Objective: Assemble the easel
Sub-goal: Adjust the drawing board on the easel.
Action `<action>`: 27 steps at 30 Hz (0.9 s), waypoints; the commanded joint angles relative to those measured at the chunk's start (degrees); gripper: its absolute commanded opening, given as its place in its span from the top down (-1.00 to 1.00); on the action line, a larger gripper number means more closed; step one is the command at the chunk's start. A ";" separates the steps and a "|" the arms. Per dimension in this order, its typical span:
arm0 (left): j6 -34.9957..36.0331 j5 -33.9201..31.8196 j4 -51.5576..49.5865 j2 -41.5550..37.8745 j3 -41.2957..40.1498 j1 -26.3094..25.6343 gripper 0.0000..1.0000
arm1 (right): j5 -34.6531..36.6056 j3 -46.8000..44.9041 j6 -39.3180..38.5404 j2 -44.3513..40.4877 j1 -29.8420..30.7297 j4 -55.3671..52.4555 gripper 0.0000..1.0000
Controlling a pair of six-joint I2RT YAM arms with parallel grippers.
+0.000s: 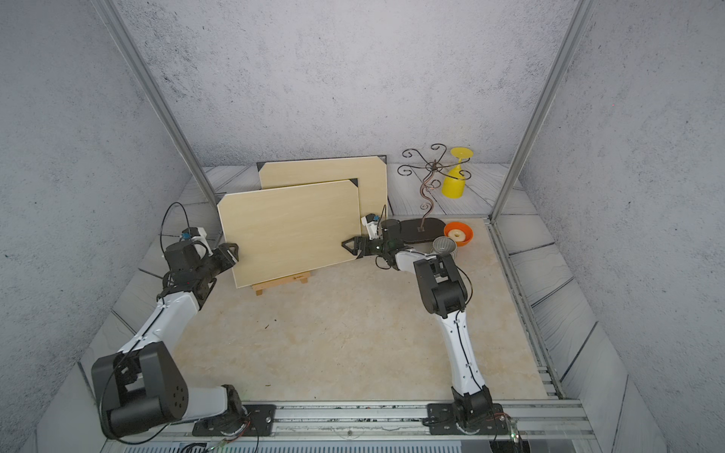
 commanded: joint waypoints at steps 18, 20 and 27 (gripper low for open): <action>-7.37 11.83 11.39 6.47 -8.49 7.82 0.50 | -7.74 -5.75 -0.56 -10.26 1.89 10.52 -1.00; -8.29 12.95 12.99 7.09 -9.40 9.06 0.51 | -9.13 -6.05 -1.43 -10.78 2.06 10.49 -0.88; -7.21 14.58 13.18 8.74 -9.28 9.97 0.54 | -8.14 -11.05 -4.28 -15.70 2.17 10.60 -0.60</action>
